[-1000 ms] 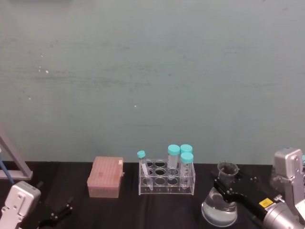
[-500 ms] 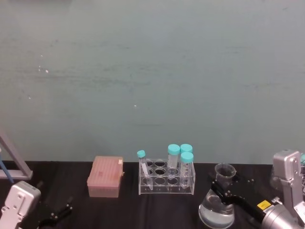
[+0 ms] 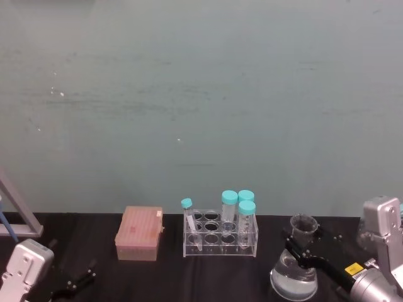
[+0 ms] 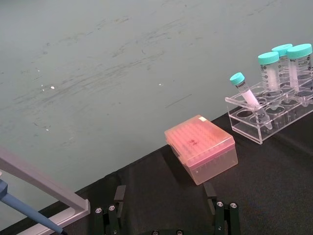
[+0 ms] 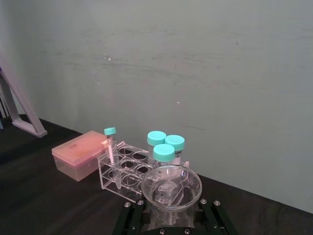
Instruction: Pick up the beaker with the right gripper, shake it three times, and then put it down.
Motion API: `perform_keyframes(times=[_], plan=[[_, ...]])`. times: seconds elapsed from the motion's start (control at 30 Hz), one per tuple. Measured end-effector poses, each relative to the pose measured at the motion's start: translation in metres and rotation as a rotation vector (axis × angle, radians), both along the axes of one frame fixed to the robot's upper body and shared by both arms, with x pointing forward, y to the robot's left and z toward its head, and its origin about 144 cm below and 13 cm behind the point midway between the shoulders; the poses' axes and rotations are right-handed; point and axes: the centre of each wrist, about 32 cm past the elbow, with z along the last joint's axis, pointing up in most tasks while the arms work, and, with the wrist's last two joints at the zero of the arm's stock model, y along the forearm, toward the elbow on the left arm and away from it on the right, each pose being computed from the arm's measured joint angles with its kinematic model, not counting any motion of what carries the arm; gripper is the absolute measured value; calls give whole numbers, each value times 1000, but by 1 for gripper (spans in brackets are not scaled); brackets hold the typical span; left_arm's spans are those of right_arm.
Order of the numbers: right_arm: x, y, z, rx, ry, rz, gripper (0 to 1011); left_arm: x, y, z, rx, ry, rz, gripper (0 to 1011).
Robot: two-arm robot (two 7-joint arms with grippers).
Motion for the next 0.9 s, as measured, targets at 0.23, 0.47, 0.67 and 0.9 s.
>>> perform_keyframes(times=[0.23,0.47,0.67,0.9], plan=[[-2,3,-2,-1,14,9,457,0,0,0,0,0,0,1000],[-3,3,-3,-1,17,15,457,0,0,0,0,0,0,1000],[-3,4,-3,1,11,19,457,0,0,0,0,0,0,1000],[-3,6,-3,3,2,19,457,0,0,0,0,0,0,1000]])
